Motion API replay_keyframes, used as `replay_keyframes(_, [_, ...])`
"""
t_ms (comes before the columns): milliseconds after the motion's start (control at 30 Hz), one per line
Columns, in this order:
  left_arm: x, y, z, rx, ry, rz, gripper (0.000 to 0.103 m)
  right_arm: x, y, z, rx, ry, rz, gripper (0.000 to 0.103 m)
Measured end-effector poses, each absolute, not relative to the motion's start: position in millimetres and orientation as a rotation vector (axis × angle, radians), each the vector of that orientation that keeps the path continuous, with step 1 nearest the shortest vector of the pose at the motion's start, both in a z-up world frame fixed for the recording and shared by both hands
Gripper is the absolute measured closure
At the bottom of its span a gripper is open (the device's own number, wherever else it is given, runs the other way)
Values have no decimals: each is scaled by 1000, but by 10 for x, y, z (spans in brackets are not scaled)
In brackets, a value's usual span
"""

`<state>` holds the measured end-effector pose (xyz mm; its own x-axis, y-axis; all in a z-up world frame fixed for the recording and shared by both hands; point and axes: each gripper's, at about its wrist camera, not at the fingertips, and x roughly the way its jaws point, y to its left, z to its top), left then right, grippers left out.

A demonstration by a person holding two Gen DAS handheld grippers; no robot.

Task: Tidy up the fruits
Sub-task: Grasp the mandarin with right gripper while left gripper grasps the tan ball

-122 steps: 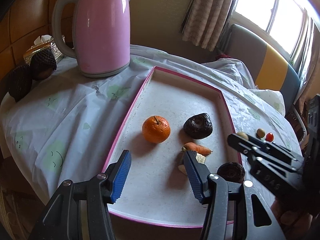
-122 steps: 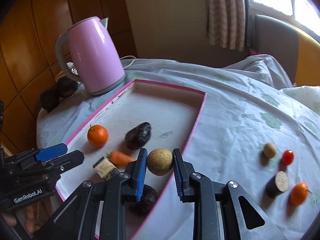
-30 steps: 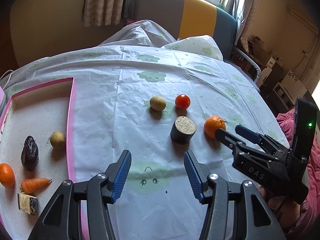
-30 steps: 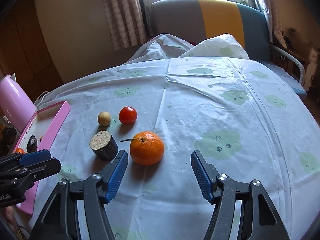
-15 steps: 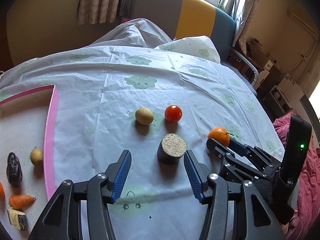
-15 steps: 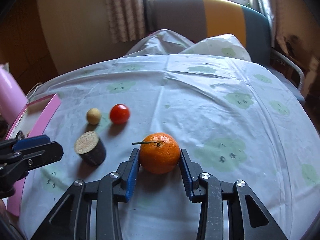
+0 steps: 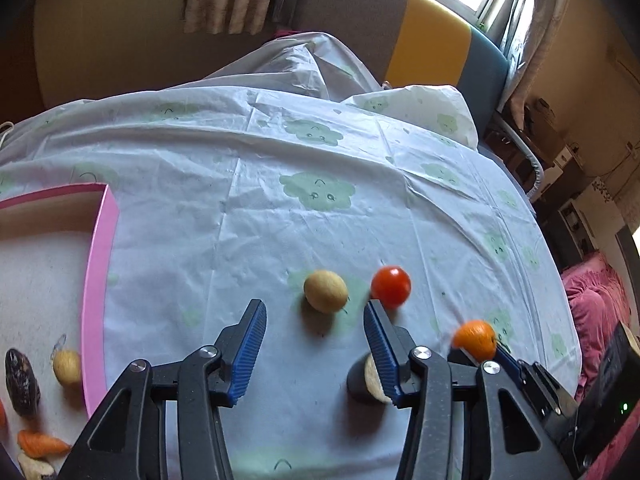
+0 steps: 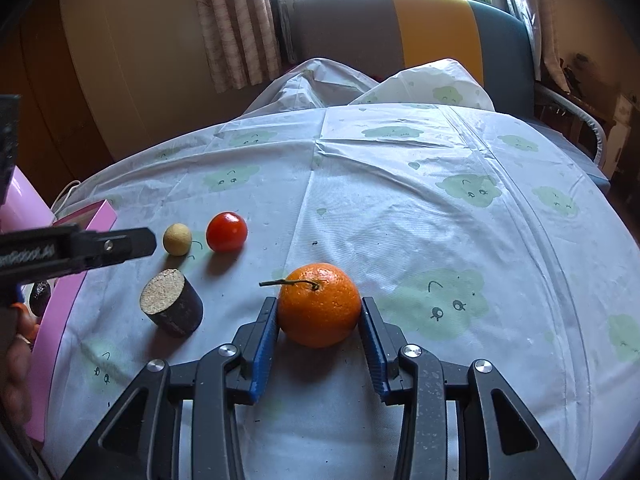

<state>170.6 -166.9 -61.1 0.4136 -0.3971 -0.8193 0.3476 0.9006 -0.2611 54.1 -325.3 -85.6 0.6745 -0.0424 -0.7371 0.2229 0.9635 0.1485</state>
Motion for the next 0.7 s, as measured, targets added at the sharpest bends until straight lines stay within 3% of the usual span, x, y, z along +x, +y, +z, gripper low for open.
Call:
replay_keyframes(333, [1884,-1900,-743,15,1047,-468,67,555,-3225,-873,215,827,-160,62])
replay_keyframes(400, [1902,-1917,-799,29,1060,-467,75,557,-3220,-878,211,827,-162,62])
replay_keyframes(700, [1711,-1643,-728,4,1032,-418,75,561,-3217,-889,208,831,-162,62])
